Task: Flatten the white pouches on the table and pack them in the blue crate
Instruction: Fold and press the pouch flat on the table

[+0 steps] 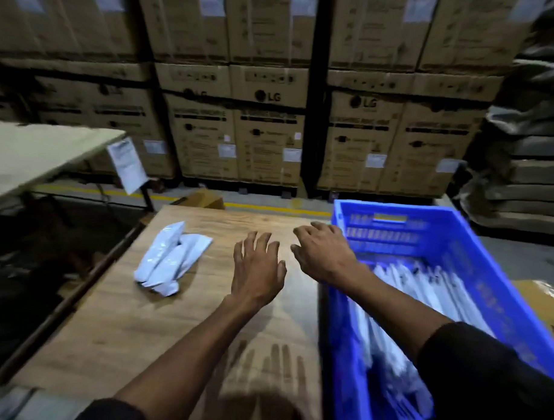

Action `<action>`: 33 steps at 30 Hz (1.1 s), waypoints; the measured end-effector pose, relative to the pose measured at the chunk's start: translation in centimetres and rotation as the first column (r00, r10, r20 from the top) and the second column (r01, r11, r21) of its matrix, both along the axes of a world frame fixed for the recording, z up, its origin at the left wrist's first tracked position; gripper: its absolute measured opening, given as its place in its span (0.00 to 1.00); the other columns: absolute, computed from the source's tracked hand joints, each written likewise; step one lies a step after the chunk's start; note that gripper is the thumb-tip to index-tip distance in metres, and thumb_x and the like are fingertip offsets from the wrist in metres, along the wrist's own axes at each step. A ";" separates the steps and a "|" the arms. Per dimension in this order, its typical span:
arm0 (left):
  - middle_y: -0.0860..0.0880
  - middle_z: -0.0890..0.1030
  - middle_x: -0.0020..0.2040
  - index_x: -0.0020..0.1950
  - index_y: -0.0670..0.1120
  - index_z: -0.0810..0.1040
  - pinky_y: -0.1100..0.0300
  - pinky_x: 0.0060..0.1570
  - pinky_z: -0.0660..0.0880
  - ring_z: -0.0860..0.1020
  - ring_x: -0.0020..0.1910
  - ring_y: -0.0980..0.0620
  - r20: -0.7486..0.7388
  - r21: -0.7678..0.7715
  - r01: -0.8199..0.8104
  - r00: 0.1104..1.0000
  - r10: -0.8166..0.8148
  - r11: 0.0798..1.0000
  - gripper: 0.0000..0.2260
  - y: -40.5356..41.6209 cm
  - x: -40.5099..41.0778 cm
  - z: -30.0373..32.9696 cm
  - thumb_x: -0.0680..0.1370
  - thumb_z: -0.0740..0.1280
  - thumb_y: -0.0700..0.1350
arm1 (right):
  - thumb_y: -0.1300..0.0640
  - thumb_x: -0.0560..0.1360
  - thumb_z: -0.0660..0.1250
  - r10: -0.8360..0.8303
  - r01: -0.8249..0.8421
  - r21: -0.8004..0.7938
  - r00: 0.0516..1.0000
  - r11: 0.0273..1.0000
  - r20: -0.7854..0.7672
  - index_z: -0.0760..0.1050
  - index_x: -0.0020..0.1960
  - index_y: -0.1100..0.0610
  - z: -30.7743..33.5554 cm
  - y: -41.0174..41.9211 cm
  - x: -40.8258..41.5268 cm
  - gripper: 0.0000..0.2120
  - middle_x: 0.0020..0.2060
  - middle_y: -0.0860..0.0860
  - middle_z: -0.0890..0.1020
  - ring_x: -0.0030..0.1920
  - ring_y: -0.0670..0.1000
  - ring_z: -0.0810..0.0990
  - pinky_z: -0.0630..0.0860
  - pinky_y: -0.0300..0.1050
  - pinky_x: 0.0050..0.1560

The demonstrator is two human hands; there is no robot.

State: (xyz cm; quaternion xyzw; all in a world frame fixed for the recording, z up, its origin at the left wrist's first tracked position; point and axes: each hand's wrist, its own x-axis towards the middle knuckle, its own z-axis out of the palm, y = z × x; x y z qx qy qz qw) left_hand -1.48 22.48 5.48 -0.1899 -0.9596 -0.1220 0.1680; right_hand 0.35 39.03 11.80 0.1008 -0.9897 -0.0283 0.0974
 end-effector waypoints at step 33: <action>0.49 0.71 0.74 0.80 0.48 0.55 0.42 0.72 0.64 0.68 0.71 0.47 0.270 -0.127 0.545 0.823 -0.500 0.829 0.46 -20.9 -2.7 -15.6 0.63 0.68 0.42 | 0.45 0.75 0.56 -0.144 0.168 -0.103 0.968 0.980 0.207 0.76 0.66 0.57 -15.0 -14.0 3.4 0.25 0.65 0.56 0.79 0.64 0.60 0.77 0.78 0.61 0.57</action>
